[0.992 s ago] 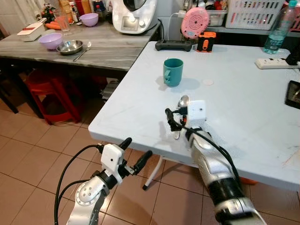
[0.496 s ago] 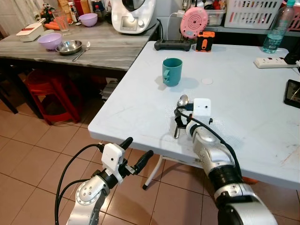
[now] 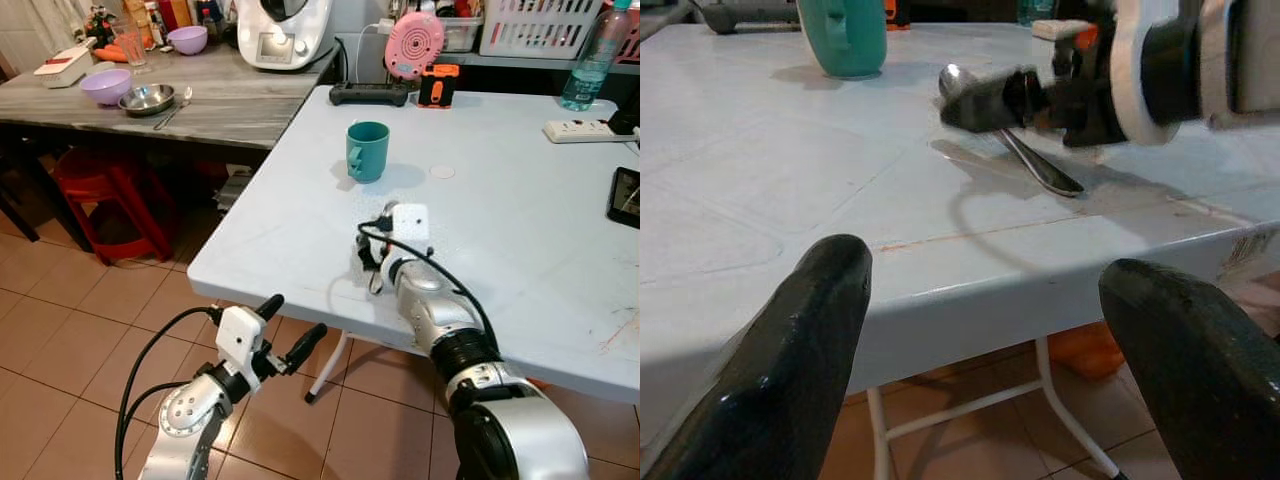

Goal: Setting the table

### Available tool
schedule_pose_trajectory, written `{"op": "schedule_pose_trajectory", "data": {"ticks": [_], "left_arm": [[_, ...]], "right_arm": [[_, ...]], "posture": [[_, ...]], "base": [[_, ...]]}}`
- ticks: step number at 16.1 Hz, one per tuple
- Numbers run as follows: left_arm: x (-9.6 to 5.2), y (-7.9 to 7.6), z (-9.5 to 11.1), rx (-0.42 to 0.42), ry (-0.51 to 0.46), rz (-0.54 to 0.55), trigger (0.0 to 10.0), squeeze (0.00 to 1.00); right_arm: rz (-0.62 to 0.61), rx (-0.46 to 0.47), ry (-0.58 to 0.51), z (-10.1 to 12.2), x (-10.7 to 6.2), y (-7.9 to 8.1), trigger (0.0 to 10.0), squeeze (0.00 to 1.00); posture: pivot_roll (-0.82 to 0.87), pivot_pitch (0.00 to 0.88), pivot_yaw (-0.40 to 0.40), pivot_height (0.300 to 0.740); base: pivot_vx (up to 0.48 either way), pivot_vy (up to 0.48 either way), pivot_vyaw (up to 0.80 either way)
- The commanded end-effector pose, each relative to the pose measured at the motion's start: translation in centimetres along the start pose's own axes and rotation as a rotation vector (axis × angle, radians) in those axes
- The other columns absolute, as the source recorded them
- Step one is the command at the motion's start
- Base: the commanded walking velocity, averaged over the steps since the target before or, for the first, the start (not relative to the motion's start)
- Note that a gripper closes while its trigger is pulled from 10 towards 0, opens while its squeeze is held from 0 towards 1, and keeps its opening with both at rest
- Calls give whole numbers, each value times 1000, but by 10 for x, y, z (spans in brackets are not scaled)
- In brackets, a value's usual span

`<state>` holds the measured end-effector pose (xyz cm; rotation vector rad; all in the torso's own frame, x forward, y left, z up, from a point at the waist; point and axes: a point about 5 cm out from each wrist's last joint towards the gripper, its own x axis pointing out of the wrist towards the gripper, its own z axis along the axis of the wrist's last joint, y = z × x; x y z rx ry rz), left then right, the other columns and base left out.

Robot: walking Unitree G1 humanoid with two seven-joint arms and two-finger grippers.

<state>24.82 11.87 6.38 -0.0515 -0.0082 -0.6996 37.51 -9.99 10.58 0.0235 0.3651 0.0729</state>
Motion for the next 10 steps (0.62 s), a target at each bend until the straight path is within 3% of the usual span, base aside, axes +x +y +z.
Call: {"op": "schedule_pose_trajectory", "data": {"ticks": [1, 10], "left_arm": [[-1, 1, 2, 3, -2, -5, 10000, 0], [-1, -1, 1, -3, 4, -27, 10000, 0]], "right_arm": [[-1, 10, 22, 0, 1, 1, 0, 0], [-42, -2, 62, -10, 3, -17, 0, 0]], "posture": [[-36, 65, 77, 740], [-42, 62, 80, 740]], "base": [[0, 0, 0], [0, 0, 0]]}}
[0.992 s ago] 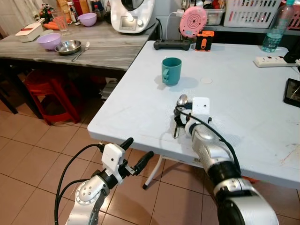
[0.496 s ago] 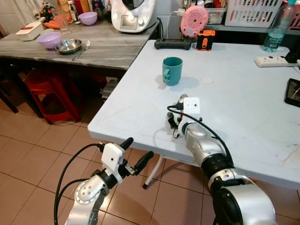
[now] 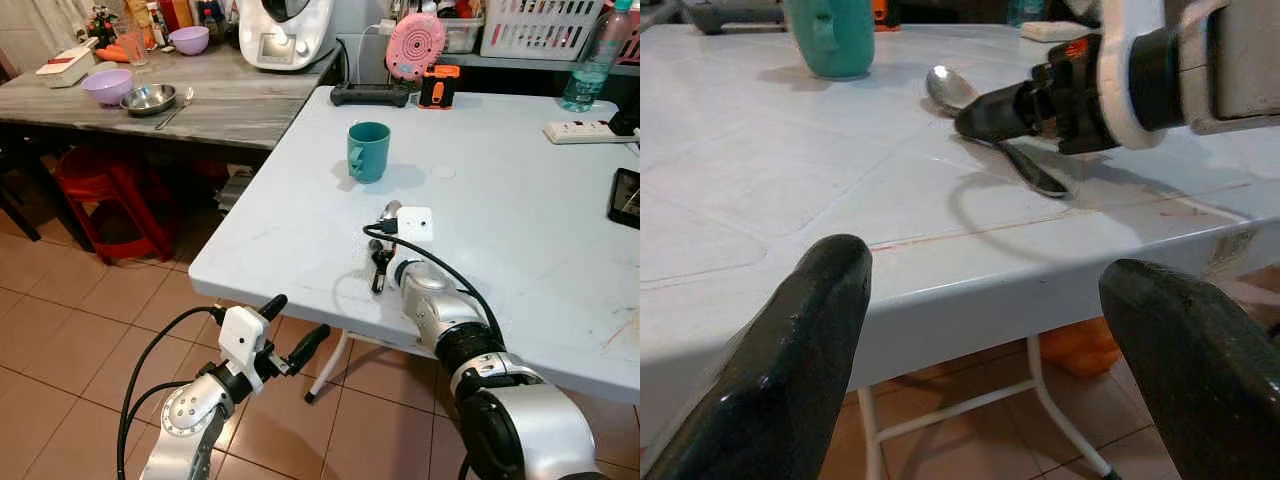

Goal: Setting the table

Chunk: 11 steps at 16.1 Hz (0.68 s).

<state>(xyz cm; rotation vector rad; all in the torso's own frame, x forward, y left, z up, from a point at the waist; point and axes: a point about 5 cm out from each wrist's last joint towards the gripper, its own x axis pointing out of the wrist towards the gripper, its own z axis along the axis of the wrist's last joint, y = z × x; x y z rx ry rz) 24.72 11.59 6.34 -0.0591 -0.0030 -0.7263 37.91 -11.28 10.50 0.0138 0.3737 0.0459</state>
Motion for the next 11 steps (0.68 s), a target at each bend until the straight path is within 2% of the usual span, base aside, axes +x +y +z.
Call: {"op": "schedule_pose_trajectory", "data": {"ticks": [1, 11], "left_arm": [[-1, 1, 2, 1, -5, -12, 10000, 0], [0, -1, 3, -2, -11, -54, 10000, 0]], "right_arm": [[-15, 1, 62, -14, -1, -5, 0, 0], [-16, 24, 86, -27, -2, -10, 0, 0]], "posture": [[-41, 60, 81, 740], [-41, 49, 83, 740]], "base": [[0, 0, 0], [0, 0, 0]]}}
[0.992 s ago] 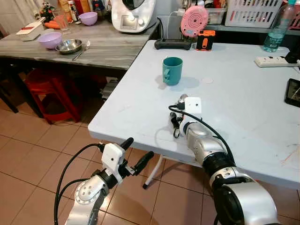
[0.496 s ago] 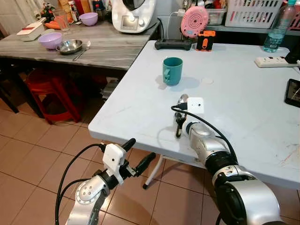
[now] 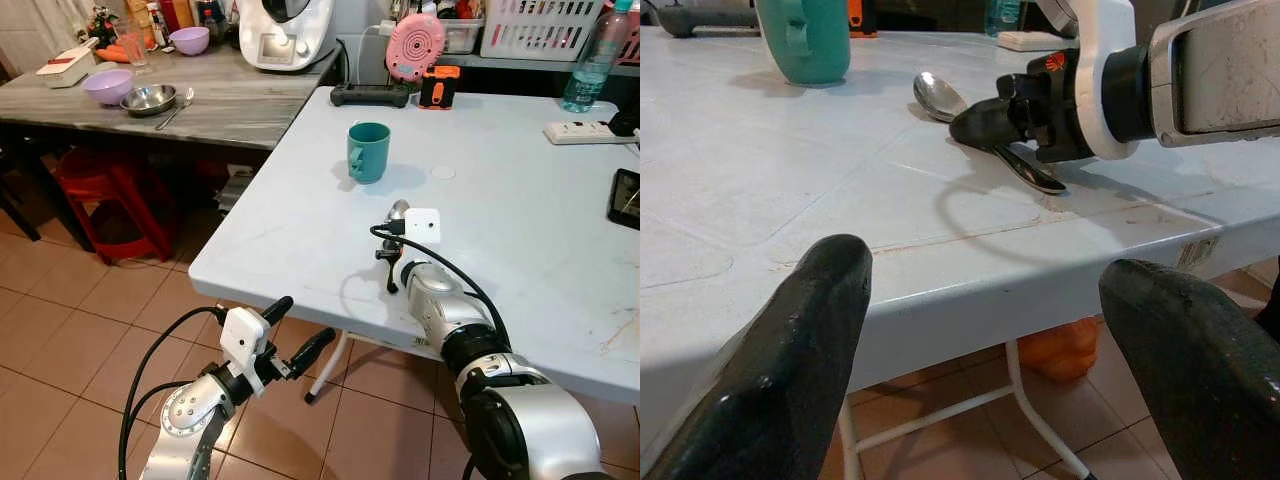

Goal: Setting the table

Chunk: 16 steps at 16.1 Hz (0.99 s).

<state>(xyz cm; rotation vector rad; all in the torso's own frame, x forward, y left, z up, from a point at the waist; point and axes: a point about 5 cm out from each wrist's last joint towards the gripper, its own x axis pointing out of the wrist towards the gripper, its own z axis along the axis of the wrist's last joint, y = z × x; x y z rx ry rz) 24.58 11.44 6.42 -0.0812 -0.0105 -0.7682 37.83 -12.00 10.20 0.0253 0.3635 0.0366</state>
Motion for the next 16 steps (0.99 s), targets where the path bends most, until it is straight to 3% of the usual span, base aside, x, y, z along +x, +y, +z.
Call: {"op": "schedule_pose_trajectory", "data": {"ticks": [1, 11, 14, 16], "left_arm": [[0, 1, 2, 16, 3, -13, 10000, 0], [2, 1, 2, 22, -16, 10, 10000, 0], [3, 13, 7, 54, -29, 124, 10000, 0], [6, 27, 11, 70, -39, 259, 10000, 0]], "right_arm": [[-9, 12, 100, -25, -3, -3, 0, 0], [-43, 81, 85, -44, -11, -21, 0, 0], [-45, 107, -57, -31, -22, -32, 0, 0], [-45, 85, -196, -19, -42, -39, 0, 0]], "posture": [[-41, 49, 83, 740], [-43, 36, 82, 740], [-48, 33, 84, 740], [-55, 28, 84, 740]], "base": [[0, 0, 0], [0, 0, 0], [0, 0, 0], [0, 0, 0]]}}
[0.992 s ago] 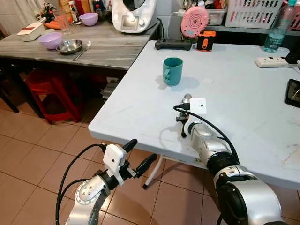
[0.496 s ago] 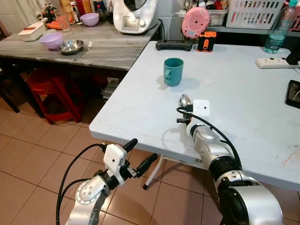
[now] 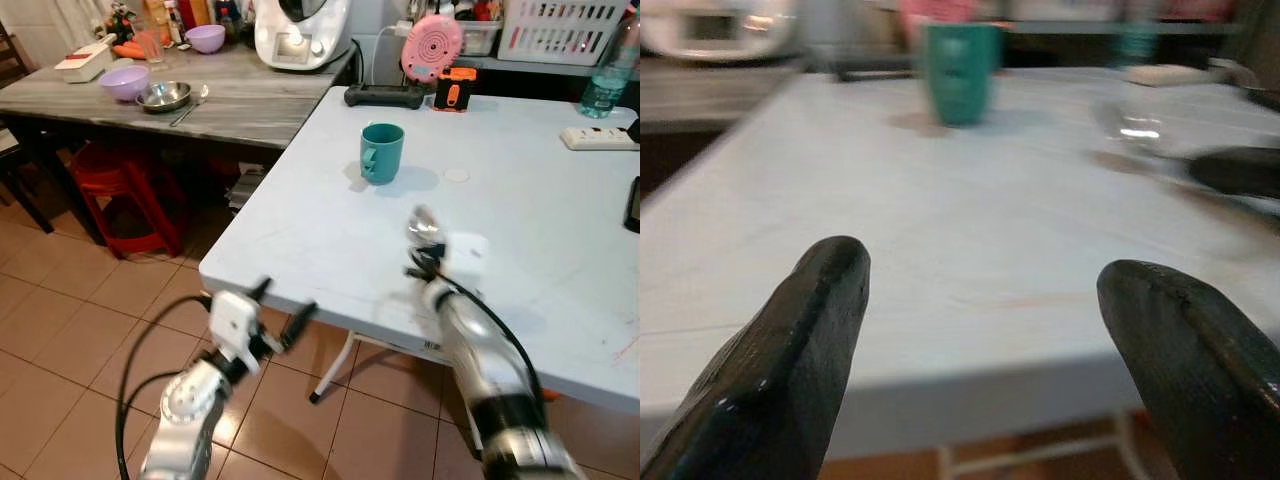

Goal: Setting the table

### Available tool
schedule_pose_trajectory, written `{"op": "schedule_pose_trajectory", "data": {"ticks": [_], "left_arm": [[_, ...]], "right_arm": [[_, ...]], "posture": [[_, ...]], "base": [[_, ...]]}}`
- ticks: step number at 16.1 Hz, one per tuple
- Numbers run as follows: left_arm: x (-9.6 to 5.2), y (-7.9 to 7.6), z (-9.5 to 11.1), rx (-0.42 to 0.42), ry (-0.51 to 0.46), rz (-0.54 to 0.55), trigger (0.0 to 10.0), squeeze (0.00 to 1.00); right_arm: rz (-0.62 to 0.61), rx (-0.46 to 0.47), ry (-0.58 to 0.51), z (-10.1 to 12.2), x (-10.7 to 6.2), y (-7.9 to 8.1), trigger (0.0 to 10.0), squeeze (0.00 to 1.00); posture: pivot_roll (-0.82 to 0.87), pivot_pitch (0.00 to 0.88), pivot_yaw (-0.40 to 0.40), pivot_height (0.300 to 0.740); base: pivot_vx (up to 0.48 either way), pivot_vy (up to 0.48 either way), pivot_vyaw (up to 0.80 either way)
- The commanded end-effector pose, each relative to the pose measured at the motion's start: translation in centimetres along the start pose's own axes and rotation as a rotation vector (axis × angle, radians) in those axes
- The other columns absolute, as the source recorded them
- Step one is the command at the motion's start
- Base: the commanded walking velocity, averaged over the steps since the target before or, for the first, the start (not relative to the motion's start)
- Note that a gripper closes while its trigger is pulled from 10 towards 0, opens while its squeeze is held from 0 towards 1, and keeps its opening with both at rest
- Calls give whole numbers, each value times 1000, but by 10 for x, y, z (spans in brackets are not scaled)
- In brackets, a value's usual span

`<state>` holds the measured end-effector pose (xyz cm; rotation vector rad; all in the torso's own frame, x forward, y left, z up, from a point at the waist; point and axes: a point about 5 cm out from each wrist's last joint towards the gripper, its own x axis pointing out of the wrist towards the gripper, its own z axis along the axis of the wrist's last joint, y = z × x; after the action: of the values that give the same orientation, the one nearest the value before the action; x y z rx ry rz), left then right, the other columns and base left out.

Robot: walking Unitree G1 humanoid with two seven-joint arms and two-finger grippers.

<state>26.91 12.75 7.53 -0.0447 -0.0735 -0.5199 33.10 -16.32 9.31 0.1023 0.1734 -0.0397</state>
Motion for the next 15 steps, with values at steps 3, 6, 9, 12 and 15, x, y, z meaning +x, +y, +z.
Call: {"op": "schedule_pose_trajectory", "data": {"ticks": [3, 6, 9, 12, 15], "left_arm": [[3, 16, -5, 13, 47, 164, 10000, 0], [5, 19, -5, 14, 47, 198, 10000, 0], [10, 21, -5, 10, 46, 222, 10000, 0], [12, 22, -5, -3, 43, 234, 10000, 0], [15, 24, -4, -6, 39, 238, 10000, 0]], "right_arm": [[-4, 0, -113, 20, -16, -4, 0, 0], [-36, -60, -132, 22, -28, -9, 10000, 0], [23, -66, -211, 26, -40, -6, 10000, 0], [11, -45, -217, 27, -44, -5, 10000, 0], [76, -30, -210, 26, -48, 3, 10000, 0]], "posture": [[-82, 12, 83, 740], [-90, 6, 86, 740], [-97, 0, 87, 740], [-97, 0, 90, 740], [-97, 0, 91, 740]], "base": [[0, 0, 0], [0, 0, 0], [0, 0, 0], [0, 0, 0], [0, 0, 0]]}}
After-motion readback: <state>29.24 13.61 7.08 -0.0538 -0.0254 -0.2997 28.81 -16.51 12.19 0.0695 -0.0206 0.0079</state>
